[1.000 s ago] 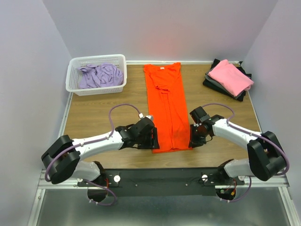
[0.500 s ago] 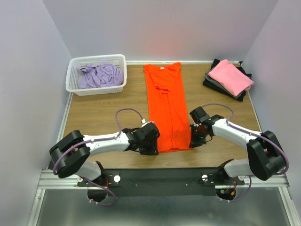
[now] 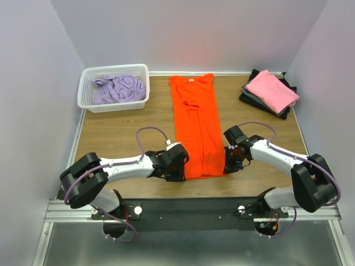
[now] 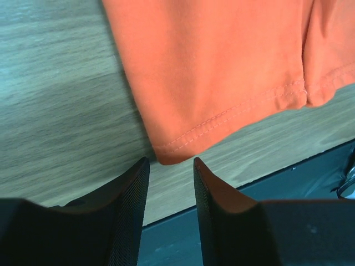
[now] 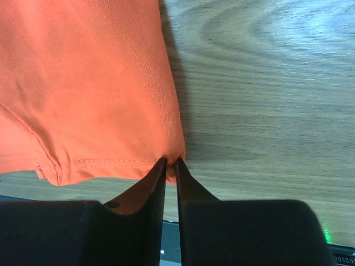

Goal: Fold and stack the t-shirts
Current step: Fold the tshirt

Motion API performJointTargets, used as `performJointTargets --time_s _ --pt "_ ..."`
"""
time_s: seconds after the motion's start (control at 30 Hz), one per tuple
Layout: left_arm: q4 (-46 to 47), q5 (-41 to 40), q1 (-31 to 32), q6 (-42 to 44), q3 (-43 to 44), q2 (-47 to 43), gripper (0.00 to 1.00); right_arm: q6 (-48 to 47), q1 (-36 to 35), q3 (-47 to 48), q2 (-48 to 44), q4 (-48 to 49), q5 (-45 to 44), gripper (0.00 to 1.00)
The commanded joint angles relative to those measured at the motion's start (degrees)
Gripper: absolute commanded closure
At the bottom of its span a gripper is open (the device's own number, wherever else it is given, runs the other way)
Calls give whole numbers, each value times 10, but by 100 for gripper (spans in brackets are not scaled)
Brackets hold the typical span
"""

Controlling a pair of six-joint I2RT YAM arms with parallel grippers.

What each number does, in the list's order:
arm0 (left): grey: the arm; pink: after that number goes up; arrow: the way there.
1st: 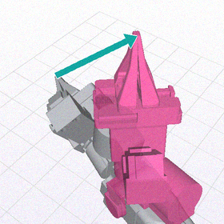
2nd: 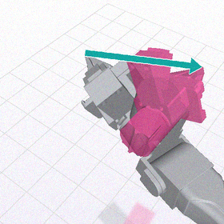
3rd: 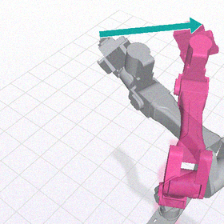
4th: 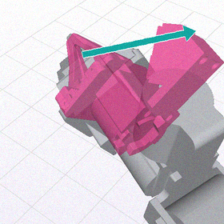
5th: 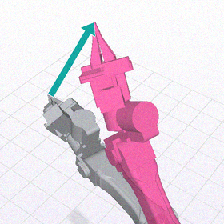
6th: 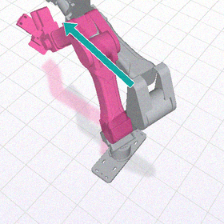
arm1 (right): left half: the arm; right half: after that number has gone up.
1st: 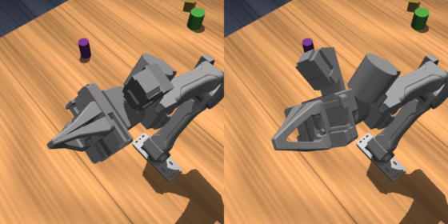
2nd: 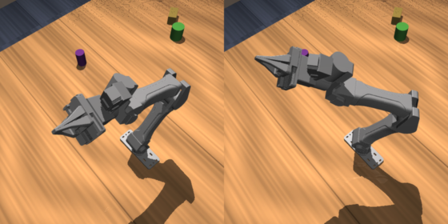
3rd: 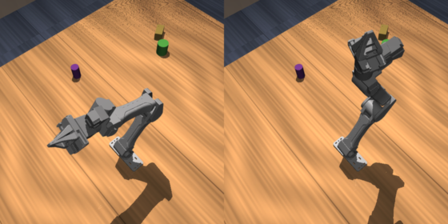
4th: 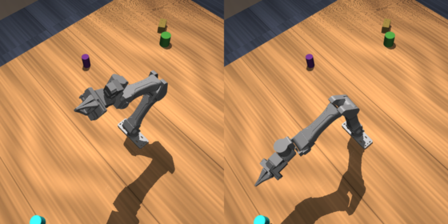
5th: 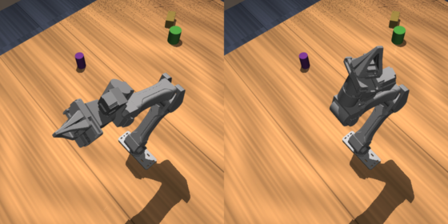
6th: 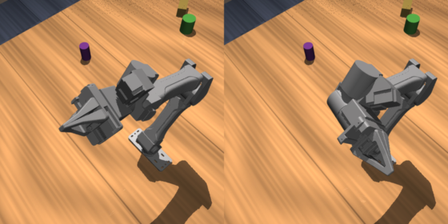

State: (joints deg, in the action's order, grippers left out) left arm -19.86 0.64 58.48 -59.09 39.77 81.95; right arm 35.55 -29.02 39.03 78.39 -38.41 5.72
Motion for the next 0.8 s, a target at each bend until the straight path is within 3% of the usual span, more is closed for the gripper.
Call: performJointTargets --time_s 0.0,0.17,0.27,0.4,0.43,0.5,0.77 --pt "-20 -38 2 -1 16 18 55 5 2 -5 3 6 -1 81" --pt "-19 -41 2 4 21 30 56 5 2 -5 1 7 -1 82" --pt "-14 -40 2 8 22 37 61 3 3 -5 2 6 0 82" --pt "-13 -35 2 13 25 45 79 4 3 -4 -1 5 1 85" --pt "-12 -35 2 12 25 44 89 3 2 -5 -1 5 2 87" --pt "-14 -36 2 11 23 40 100 2 2 -4 -6 4 4 92" --pt "-14 -34 9 13 22 16 100 0 2 3 -18 -15 10 98"
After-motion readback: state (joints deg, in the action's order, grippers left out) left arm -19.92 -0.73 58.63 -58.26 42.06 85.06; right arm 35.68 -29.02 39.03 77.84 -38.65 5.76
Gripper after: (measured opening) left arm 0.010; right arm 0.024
